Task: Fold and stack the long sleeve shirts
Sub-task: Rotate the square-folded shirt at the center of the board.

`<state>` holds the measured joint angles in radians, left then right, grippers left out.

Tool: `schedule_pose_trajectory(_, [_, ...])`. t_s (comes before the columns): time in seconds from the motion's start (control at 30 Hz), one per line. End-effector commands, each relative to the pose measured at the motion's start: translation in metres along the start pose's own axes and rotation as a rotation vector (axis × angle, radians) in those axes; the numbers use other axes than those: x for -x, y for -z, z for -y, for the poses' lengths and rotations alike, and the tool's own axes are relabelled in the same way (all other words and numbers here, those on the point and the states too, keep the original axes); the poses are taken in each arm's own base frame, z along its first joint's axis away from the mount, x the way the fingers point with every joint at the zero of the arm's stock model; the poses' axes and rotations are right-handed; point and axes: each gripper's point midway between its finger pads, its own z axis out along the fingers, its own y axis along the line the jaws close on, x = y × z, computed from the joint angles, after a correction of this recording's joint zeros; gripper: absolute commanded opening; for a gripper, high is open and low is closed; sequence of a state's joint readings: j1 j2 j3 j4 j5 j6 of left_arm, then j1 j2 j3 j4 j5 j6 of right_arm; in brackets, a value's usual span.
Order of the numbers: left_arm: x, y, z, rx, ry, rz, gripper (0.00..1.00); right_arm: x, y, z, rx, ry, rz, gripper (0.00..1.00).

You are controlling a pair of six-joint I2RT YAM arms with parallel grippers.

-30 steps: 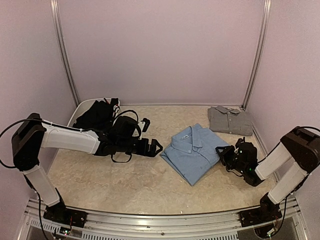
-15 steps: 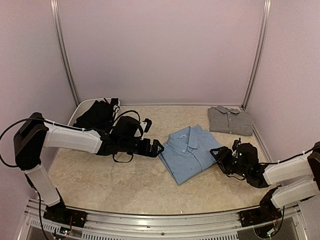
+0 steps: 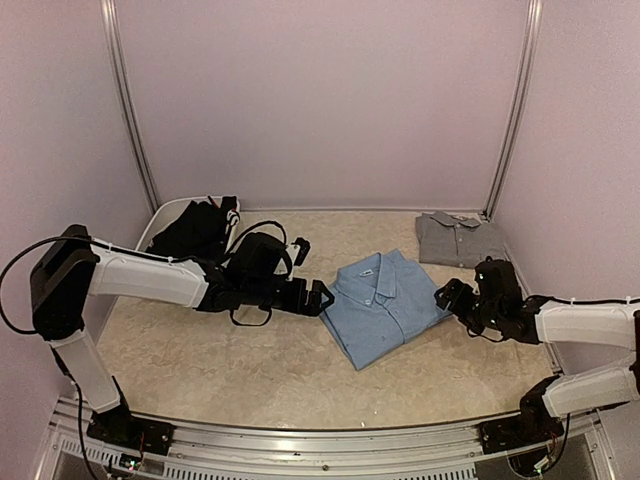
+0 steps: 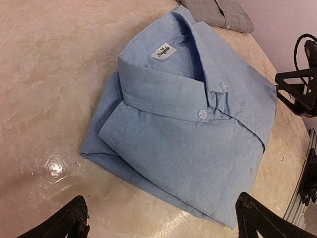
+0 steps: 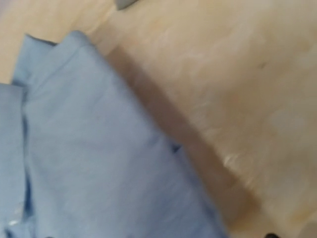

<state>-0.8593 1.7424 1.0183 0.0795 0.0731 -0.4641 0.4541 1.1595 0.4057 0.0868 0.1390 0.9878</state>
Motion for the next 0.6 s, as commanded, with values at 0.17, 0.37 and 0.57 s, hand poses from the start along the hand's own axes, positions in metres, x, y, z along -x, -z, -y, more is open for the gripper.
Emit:
schedule_pose_trajectory(0.17, [-0.022, -0.008, 0.031, -0.121, 0.072, -0.027, 0.99, 0.045, -0.022, -0.009, -0.032, 0.295, -0.053, 0.89])
schedule_pose_trajectory(0.37, [-0.028, -0.016, 0.047, -0.189, 0.120, -0.038, 0.98, 0.046, -0.053, -0.028, 0.145, 0.353, -0.238, 0.89])
schedule_pose_trajectory(0.57, [-0.040, -0.027, 0.051, -0.212, 0.152, -0.070, 0.96, 0.035, -0.078, -0.033, 0.261, 0.369, -0.396, 0.89])
